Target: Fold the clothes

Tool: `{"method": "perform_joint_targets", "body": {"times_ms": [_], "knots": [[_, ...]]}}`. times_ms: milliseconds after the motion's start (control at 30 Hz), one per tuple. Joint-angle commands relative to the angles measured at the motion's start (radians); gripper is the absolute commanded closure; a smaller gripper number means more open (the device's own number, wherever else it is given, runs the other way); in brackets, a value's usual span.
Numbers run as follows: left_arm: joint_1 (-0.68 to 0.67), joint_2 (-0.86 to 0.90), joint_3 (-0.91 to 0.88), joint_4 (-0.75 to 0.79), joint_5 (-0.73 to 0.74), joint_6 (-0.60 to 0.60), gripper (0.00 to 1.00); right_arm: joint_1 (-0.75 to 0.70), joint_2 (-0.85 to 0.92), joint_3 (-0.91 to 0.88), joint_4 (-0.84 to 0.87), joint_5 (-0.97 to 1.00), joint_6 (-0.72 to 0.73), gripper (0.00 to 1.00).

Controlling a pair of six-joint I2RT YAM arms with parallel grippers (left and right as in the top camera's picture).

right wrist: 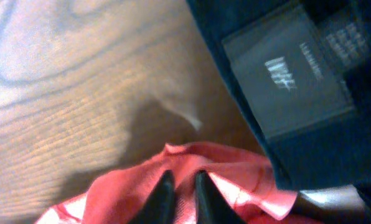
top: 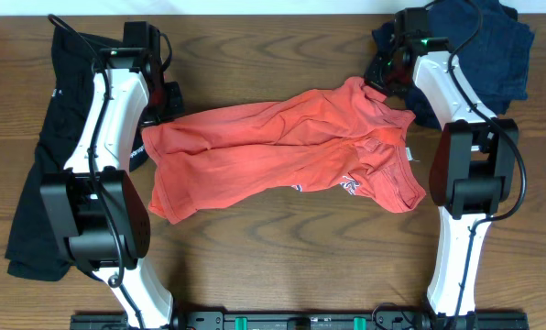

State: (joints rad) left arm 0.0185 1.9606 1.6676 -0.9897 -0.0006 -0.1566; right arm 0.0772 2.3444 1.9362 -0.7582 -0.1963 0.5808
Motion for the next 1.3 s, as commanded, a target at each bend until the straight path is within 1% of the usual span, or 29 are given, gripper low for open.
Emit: {"method": "perform_joint_targets", "body": {"times_ms": [0, 200, 267, 367, 533, 600, 633, 767, 900, 1033, 1133, 1267], "knots": [[0.005, 0.0, -0.008, 0.0, -0.012, 0.014, 0.94, -0.006, 0.015, -0.002, 0.046, 0.011, -0.077, 0.99], [0.01, 0.0, -0.008, 0.047, -0.012, 0.018, 0.94, -0.023, 0.014, 0.004, 0.202, -0.121, -0.2, 0.99], [0.019, 0.0, -0.006, 0.067, -0.012, 0.018, 0.94, -0.034, 0.014, 0.017, 0.227, -0.179, -0.237, 0.99], [0.042, 0.0, -0.002, 0.079, -0.011, 0.017, 0.94, -0.054, 0.014, 0.062, 0.212, -0.253, -0.306, 0.99], [0.09, -0.005, 0.005, 0.079, -0.007, 0.017, 0.94, -0.082, 0.014, 0.19, 0.07, -0.332, -0.43, 0.99], [0.105, -0.01, 0.008, 0.08, -0.006, 0.017, 0.93, -0.088, 0.014, 0.248, -0.003, -0.332, -0.483, 0.99], [0.112, -0.013, 0.01, 0.082, -0.003, 0.018, 0.95, -0.09, 0.014, 0.282, -0.046, -0.332, -0.515, 0.99], [0.132, -0.034, 0.014, 0.101, 0.047, 0.032, 0.94, -0.092, 0.014, 0.396, -0.183, -0.332, -0.607, 0.99], [0.134, -0.067, 0.014, 0.113, 0.072, 0.032, 0.94, -0.092, 0.014, 0.48, -0.291, -0.343, -0.652, 0.99], [0.126, -0.107, 0.014, 0.099, 0.105, 0.032, 0.94, -0.089, 0.014, 0.547, -0.412, -0.396, -0.705, 0.99], [0.126, -0.135, 0.014, 0.063, 0.15, 0.032, 0.94, -0.082, 0.014, 0.574, -0.513, -0.404, -0.737, 0.99], [0.126, -0.152, 0.014, -0.02, 0.152, 0.032, 0.94, -0.083, 0.014, 0.584, -0.637, -0.393, -0.759, 0.99]]}}
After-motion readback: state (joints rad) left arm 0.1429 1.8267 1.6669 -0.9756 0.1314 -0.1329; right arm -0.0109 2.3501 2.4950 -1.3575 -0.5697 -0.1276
